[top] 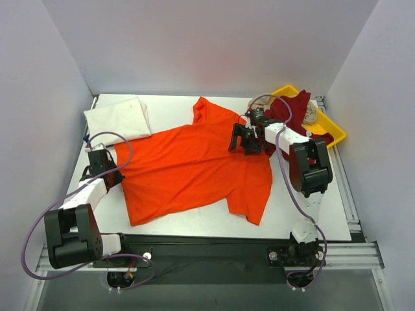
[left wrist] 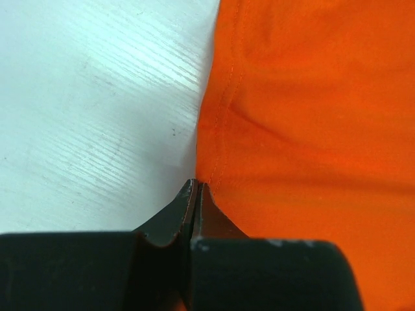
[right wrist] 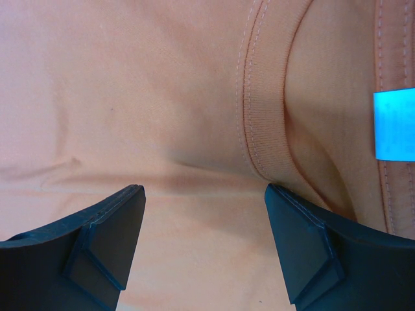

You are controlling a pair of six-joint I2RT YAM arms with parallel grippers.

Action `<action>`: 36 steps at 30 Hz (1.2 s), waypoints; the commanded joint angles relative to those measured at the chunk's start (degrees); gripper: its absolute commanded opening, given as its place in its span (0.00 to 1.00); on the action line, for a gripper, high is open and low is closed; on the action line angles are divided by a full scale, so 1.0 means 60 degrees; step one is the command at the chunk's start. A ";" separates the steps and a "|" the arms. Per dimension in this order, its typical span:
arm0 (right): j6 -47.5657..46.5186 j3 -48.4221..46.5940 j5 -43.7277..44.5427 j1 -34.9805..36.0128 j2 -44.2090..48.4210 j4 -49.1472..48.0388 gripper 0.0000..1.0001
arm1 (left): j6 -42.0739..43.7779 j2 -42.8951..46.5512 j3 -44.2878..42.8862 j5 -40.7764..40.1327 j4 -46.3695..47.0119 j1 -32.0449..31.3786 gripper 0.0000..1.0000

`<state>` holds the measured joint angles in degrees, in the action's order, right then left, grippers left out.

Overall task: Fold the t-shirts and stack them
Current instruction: Flatten out the tshirt

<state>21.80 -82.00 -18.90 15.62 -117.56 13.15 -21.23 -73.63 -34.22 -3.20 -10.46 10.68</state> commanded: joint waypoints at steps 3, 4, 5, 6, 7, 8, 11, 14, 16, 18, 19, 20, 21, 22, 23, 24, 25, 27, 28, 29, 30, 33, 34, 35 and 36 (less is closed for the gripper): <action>-0.0367 0.0160 0.0835 -0.0215 -0.0681 0.0651 0.78 | 0.0389 -0.0619 -0.0419 -0.0184 0.0322 0.0169 0.00; -0.0367 0.0160 0.0835 -0.0215 -0.0666 0.0665 0.78 | 0.0419 -0.0736 -0.0493 -0.0170 0.0322 0.0183 0.00; -0.0367 0.0160 0.0820 -0.0186 -0.0666 0.0665 0.78 | 0.0477 -0.0983 -0.0682 -0.0213 0.0235 0.0169 0.00; -0.0367 0.0160 0.0820 -0.0186 -0.0666 0.0665 0.78 | 0.0477 -0.0986 -0.0684 -0.0213 0.0234 0.0169 0.00; -0.0396 0.0175 0.0835 -0.0200 -0.0651 0.0680 0.78 | 0.0506 -0.1102 -0.0727 -0.0373 0.0220 0.0169 0.00; -0.0396 0.0189 0.0820 -0.0171 -0.0637 0.0680 0.78 | 0.0521 -0.1132 -0.0800 -0.0433 0.0133 0.0183 0.01; -0.0484 0.0219 0.0777 -0.0069 -0.0447 0.0665 0.78 | 0.0522 -0.1001 -0.0933 -0.0565 0.0088 0.0183 0.38; -0.0572 0.0291 0.0762 0.0092 -0.0198 0.0680 0.78 | 0.0477 -0.0519 -0.0860 -0.0565 0.0175 0.0081 0.51; -0.0616 0.0365 0.0791 0.0282 0.0079 0.0651 0.78 | 0.0390 -0.0023 -0.0671 -0.0652 0.0219 -0.0166 0.51; -0.0645 0.0511 0.0863 0.0443 0.0387 0.0636 0.78 | 0.0288 0.0345 -0.0509 -0.0828 0.0263 -0.0474 0.51; -0.0645 0.0584 0.0893 0.0502 0.0505 0.0621 0.78 | 0.0142 0.0724 -0.0305 -0.0988 0.0264 -0.0664 0.51; -0.0631 0.0643 0.0908 0.0532 0.0608 0.0607 0.78 | 0.0054 0.0931 -0.0173 -0.1004 0.0336 -0.1014 0.52; -0.0631 0.0818 0.0923 0.0590 0.0855 0.0592 0.78 | -0.0049 0.1136 -0.0012 -0.1004 0.0366 -0.1163 0.51; -0.0602 0.0906 0.0966 0.0605 0.0959 0.0549 0.78 | -0.0282 0.1472 0.0309 -0.0903 0.0439 -0.1280 0.52; -0.0572 0.1009 0.0981 0.0620 0.1091 0.0505 0.78 | -0.0386 0.1634 0.0486 -0.0786 0.0584 -0.1528 0.51; -0.0514 0.1213 0.0981 0.0634 0.1280 0.0475 0.78 | -0.0488 0.1752 0.0618 -0.0669 0.0658 -0.1632 0.52; -0.0499 0.1316 0.0967 0.0664 0.1369 0.0402 0.78 | -0.0663 0.1855 0.0721 -0.0392 0.0688 -0.1706 0.52; -0.0412 0.1522 0.0952 0.0693 0.1516 0.0329 0.78 | -0.0767 0.1769 0.0839 -0.0112 0.0732 -0.2083 0.52; -0.0397 0.1653 0.0966 0.0693 0.1517 0.0285 0.78 | -0.0913 0.1565 0.0840 0.0121 0.0747 -0.2145 0.53; -0.0382 0.1712 0.0938 0.0693 0.1517 0.0270 0.78 | -0.0943 0.1432 0.0854 0.0341 0.0863 -0.2160 0.53; -0.0353 0.1756 0.0937 0.0693 0.1459 0.0255 0.78 | -0.0943 0.1271 0.0840 0.0532 0.0951 -0.2189 0.53; -0.0279 0.1845 0.0981 0.0678 0.1298 0.0255 0.78 | -0.0973 0.0569 0.0694 0.1001 0.1142 -0.2190 0.55; -0.0250 0.1845 0.0981 0.0678 0.1239 0.0255 0.78 | -0.0973 0.0146 0.0635 0.1191 0.1186 -0.2175 0.57; -0.0250 0.1816 0.0981 0.0649 0.1195 0.0255 0.78 | -0.0944 -0.0090 0.0533 0.1265 0.1201 -0.2161 0.58; -0.0250 0.1801 0.0981 0.0649 0.1122 0.0255 0.78 | -0.0885 -0.0324 0.0329 0.1339 0.1187 -0.2146 0.58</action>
<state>19.68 -72.58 -14.33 19.62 -110.61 11.81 -25.98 -72.31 -29.10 0.91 -6.48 -2.31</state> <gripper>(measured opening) 0.774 0.578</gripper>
